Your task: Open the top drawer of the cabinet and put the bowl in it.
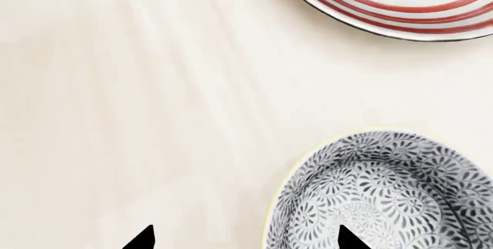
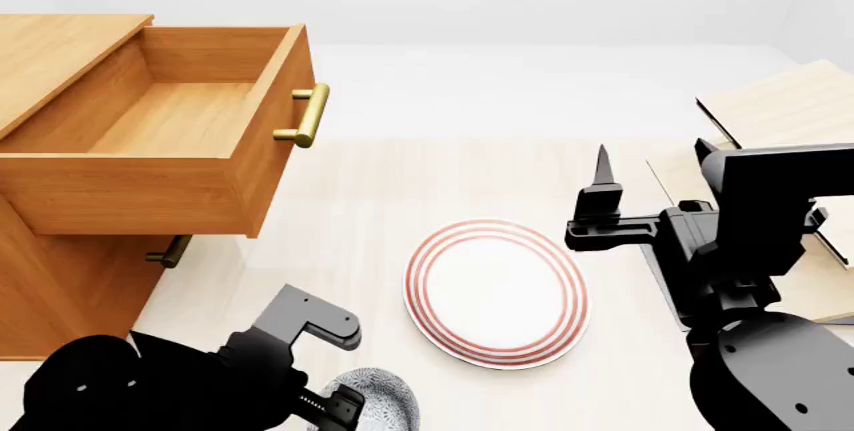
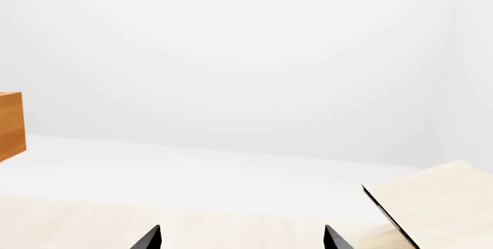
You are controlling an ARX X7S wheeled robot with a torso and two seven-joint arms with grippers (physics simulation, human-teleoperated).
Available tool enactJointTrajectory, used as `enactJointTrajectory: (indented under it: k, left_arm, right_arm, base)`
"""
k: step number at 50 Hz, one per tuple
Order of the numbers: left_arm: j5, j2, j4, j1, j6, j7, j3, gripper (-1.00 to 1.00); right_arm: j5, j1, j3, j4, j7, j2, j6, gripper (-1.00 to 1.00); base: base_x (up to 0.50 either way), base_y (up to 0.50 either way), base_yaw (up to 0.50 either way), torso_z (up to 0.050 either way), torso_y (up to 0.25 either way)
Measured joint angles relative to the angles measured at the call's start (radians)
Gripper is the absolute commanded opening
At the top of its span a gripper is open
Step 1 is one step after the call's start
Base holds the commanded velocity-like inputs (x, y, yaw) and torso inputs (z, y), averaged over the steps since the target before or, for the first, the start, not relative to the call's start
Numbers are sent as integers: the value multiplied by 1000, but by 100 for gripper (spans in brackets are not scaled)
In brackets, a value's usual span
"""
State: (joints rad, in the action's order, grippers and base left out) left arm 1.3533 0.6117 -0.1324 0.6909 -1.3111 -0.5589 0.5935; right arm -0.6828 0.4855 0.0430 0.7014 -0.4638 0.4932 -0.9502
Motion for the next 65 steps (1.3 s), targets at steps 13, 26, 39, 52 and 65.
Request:
enactJointTrajectory:
  k: [13, 26, 39, 52, 65]
  left_arm:
    - [-41, -10, 28, -8, 28, 41, 36, 100]
    - [-66, -17, 48, -15, 48, 72, 63, 100]
    - [-95, -29, 76, -14, 68, 106, 92, 100]
    - [-132, -40, 112, -14, 97, 146, 123, 100]
    - [-131, -38, 126, -10, 118, 161, 139, 100]
  right_arm:
    - [6, -3, 9, -13, 2, 1, 13, 100]
    - [9, -3, 17, -24, 2, 2, 20, 100]
    - [6, -1, 16, -25, -2, 6, 20, 100]
    - [3, -1, 17, -27, -5, 9, 22, 100]
    - [5, -3, 22, -35, -5, 10, 30, 100]
  base:
    - [0, 0, 0, 0, 0]
    - [0, 0, 0, 0, 0]
    - [0, 0, 0, 0, 0]
    - [0, 0, 0, 0, 0]
    - [0, 0, 0, 0, 0]
